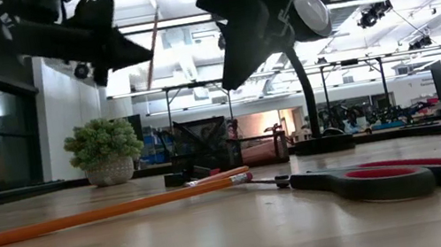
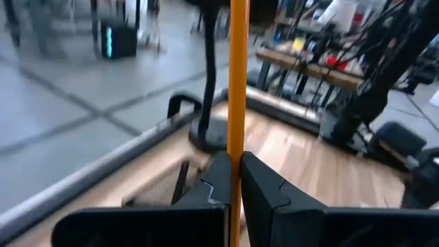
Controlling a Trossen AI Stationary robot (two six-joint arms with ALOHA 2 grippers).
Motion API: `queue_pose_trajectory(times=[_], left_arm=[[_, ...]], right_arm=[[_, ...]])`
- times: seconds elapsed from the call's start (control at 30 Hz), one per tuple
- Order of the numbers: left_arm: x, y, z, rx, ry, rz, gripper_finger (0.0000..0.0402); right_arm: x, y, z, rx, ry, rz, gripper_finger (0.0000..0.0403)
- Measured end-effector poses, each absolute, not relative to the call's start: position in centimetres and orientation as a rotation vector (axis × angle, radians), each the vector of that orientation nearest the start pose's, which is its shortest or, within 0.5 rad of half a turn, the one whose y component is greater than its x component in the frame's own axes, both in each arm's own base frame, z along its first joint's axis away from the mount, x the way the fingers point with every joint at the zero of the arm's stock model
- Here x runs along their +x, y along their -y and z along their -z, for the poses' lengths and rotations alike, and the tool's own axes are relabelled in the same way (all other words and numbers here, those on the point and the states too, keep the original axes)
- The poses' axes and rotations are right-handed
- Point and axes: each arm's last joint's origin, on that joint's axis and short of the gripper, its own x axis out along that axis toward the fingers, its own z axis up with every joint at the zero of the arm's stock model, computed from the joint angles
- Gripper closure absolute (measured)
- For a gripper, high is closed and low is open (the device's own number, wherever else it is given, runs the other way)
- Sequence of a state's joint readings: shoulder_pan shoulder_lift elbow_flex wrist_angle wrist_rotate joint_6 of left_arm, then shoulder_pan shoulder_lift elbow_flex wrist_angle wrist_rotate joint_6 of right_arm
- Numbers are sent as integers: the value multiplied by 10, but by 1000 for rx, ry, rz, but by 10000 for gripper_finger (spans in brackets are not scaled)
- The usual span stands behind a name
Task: Pick and place office supplies into organizer
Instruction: Put the top pencil into the desk organizer
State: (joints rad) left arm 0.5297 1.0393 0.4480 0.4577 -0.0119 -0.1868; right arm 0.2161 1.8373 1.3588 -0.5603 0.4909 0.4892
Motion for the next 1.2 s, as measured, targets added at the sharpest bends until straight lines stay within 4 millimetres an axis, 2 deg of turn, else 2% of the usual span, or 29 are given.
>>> queue_pose_trajectory(times=[0.17,0.4,0.53,0.93,1.2], left_arm=[[205,-121,-229,-105,34,-548,401],[226,-133,-204,-69,59,-548,401],[235,-139,-196,-18,98,-563,401],[271,-160,-185,110,29,-563,401],[279,-166,-163,87,-58,-597,401]], right_arm=[[375,-69,-223,107,-875,453,320],[377,-70,-231,129,-859,433,320],[380,-69,-239,144,-836,425,320],[387,-59,-254,186,-801,424,320],[388,-58,-255,191,-798,425,320]])
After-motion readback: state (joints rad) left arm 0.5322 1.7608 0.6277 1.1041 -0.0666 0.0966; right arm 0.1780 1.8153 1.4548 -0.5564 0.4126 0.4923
